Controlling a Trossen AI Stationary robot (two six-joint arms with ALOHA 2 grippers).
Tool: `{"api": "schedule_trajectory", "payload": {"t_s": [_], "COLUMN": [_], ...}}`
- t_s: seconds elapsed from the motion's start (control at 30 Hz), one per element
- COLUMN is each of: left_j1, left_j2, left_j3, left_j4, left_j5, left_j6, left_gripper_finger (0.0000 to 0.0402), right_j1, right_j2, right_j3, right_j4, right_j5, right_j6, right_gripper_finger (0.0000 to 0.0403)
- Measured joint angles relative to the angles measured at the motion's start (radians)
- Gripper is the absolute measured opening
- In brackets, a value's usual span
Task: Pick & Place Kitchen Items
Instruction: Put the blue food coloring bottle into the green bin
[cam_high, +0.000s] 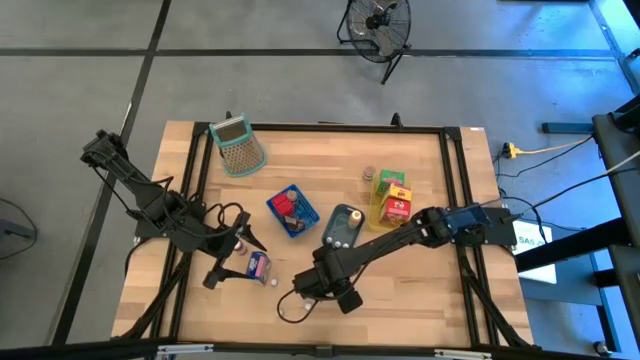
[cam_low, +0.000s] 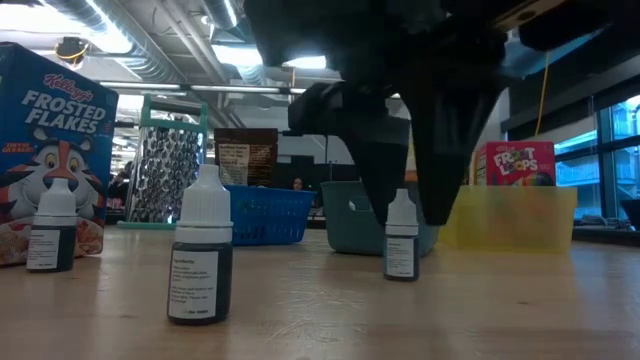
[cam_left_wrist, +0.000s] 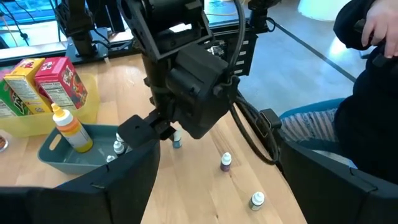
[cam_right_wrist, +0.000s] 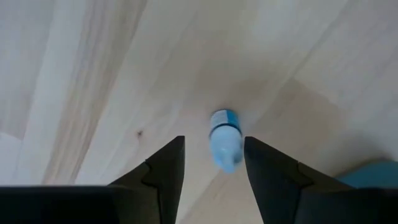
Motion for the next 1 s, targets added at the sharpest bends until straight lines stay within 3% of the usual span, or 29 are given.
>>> {"api": "schedule_trajectory", "payload": {"t_s": [0.23,1.0], "left_j1": [0.000,0.000], "left_j2": [0.000,0.000], "left_j3": [0.000,0.000], "left_j4": [0.000,0.000], "left_j5": [0.000,0.000], "left_j6": [0.002,0.003], "left_gripper_finger": [0.0329,0.0329], "right_j1": [-0.019,-0.020], "right_j2": [0.000,0.000], "right_j3": [-0.022,-0.029], "right_j4": [0.040,0.035], "right_j5": [-0.038,-0.061], "right_j6": [-0.039,-0.043], "right_gripper_finger": [0.0161,0.0086]}}
